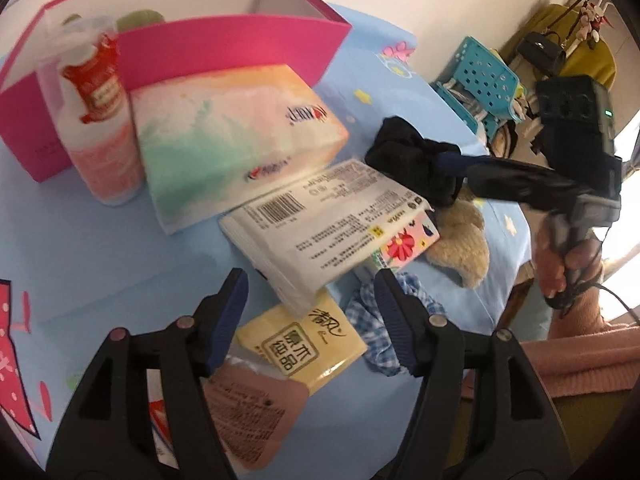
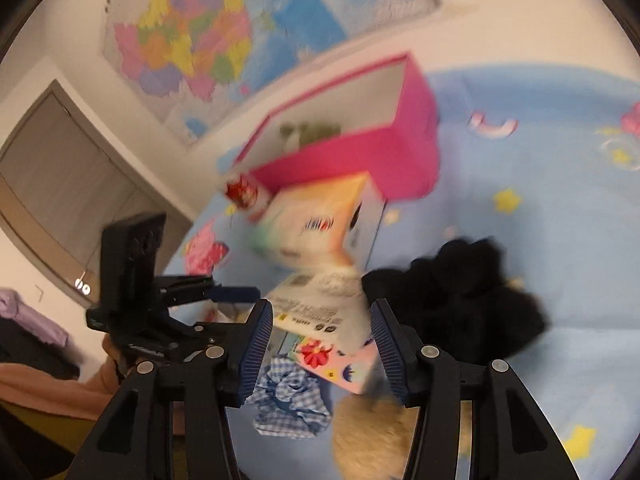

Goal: Organize soft objects
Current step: 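Grasp the white tissue pack with the right gripper and lift, then carry the tissue pack over the pink box and open the right gripper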

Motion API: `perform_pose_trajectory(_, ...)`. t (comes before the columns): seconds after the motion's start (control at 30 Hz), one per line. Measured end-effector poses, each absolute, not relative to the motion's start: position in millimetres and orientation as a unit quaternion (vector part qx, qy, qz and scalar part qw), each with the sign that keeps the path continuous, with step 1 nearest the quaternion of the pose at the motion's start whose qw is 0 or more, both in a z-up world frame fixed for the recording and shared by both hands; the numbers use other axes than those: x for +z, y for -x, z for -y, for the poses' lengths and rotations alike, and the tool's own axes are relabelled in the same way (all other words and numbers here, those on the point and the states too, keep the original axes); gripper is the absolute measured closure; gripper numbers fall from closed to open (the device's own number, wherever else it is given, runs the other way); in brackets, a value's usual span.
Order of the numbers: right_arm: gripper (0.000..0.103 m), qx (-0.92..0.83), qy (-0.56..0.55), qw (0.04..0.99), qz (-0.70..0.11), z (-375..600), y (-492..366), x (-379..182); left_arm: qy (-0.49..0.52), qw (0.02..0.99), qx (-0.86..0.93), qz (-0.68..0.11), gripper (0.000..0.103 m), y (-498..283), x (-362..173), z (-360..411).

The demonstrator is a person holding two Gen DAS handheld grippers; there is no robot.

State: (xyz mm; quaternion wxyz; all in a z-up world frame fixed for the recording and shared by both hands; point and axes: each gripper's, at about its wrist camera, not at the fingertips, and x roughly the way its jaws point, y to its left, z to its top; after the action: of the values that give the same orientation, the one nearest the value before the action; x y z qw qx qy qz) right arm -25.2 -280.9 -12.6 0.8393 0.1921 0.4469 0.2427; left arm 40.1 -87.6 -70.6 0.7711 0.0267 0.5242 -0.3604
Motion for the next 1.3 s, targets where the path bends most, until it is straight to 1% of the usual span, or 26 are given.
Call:
perform_pose_trajectory(0.07,0.05,0.239,-0.191,0.826,-0.474,272,14,-27,-0.025,0.767,-0.363,-0.529,0.033,-42,-73,90)
perform_pose_trajectory(0.13,0.05,0.229,-0.195,0.819,-0.489,271,6,-37,-0.018,0.763,-0.363,-0.535,0.033,-45,-76,90)
perform_pose_trajectory(0.23,0.048,0.222,-0.201,0.816,-0.495,271,0,-43,-0.001,0.757,-0.366,-0.541,0.033,-50,-79,89)
perform_pose_trajectory(0.27,0.048,0.222,-0.204,0.815,-0.495,272,0,-43,0.003,0.756,-0.366,-0.542,0.034,-51,-80,89)
perform_pose_trajectory(0.33,0.044,0.221,-0.203,0.812,-0.5,271,-4,-46,0.007,0.754,-0.366,-0.545,0.039,-51,-81,89)
perform_pose_trajectory(0.37,0.043,0.222,-0.203,0.811,-0.502,268,-7,-47,0.005,0.754,-0.365,-0.546,0.043,-51,-81,89)
perform_pose_trajectory(0.57,0.039,0.231,-0.211,0.795,-0.519,259,-21,-64,0.003,0.752,-0.365,-0.549,0.048,-47,-80,89)
perform_pose_trajectory(0.6,0.045,0.232,-0.208,0.799,-0.514,258,-20,-64,0.003,0.751,-0.368,-0.549,0.05,-46,-80,90)
perform_pose_trajectory(0.63,0.052,0.233,-0.205,0.801,-0.512,259,-19,-64,-0.001,0.75,-0.368,-0.549,0.051,-44,-79,91)
perform_pose_trajectory(0.73,0.063,0.236,-0.216,0.808,-0.495,265,-12,-58,-0.009,0.751,-0.371,-0.546,0.051,-36,-74,96)
perform_pose_trajectory(0.9,0.07,0.238,-0.205,0.834,-0.454,272,4,-31,-0.009,0.757,-0.389,-0.524,0.051,-25,-55,99)
perform_pose_trajectory(1.1,0.075,0.243,-0.199,0.856,-0.41,279,11,5,-0.025,0.778,-0.393,-0.489,0.051,-20,-25,102)
perform_pose_trajectory(1.3,0.076,0.254,-0.191,0.877,-0.361,282,-12,40,-0.039,0.809,-0.376,-0.45,0.051,-41,12,104)
